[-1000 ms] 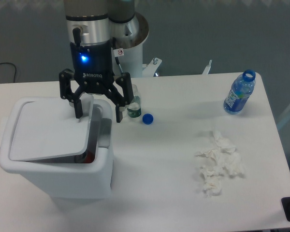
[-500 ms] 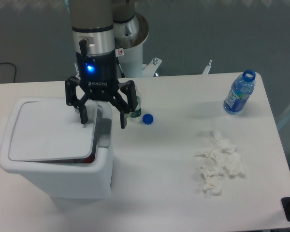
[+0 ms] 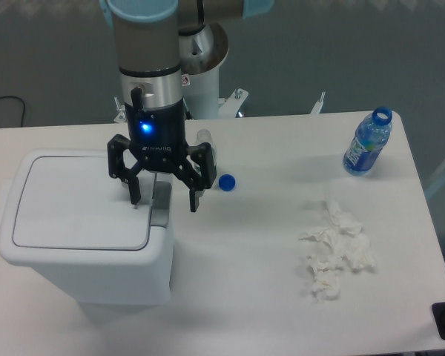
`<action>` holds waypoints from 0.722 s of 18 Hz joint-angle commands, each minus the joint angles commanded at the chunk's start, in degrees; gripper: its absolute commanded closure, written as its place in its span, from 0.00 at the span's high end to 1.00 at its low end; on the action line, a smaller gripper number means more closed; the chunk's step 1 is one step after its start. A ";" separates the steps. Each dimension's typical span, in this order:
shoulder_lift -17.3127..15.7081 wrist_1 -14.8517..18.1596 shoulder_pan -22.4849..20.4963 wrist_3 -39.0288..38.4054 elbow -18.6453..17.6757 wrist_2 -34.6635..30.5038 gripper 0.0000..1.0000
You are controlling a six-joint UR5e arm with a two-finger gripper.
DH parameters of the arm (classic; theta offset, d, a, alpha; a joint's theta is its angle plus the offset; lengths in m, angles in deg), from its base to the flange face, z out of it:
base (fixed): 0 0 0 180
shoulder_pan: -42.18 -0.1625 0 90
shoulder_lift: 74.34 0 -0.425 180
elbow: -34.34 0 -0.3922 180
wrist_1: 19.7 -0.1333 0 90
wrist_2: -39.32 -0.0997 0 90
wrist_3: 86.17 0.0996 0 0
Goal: Close the trash can
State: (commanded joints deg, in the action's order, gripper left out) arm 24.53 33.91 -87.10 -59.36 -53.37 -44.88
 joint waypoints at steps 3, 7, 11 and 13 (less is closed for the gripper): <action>0.52 -0.09 -0.53 0.09 -0.09 0.09 1.00; 0.88 -0.18 -0.79 0.09 -0.09 0.09 1.00; 0.62 -0.18 -1.05 0.09 0.17 0.18 1.00; 0.18 -0.09 -1.32 0.00 0.61 0.44 1.00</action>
State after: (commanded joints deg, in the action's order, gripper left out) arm 24.71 33.82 -88.42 -59.36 -52.76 -44.44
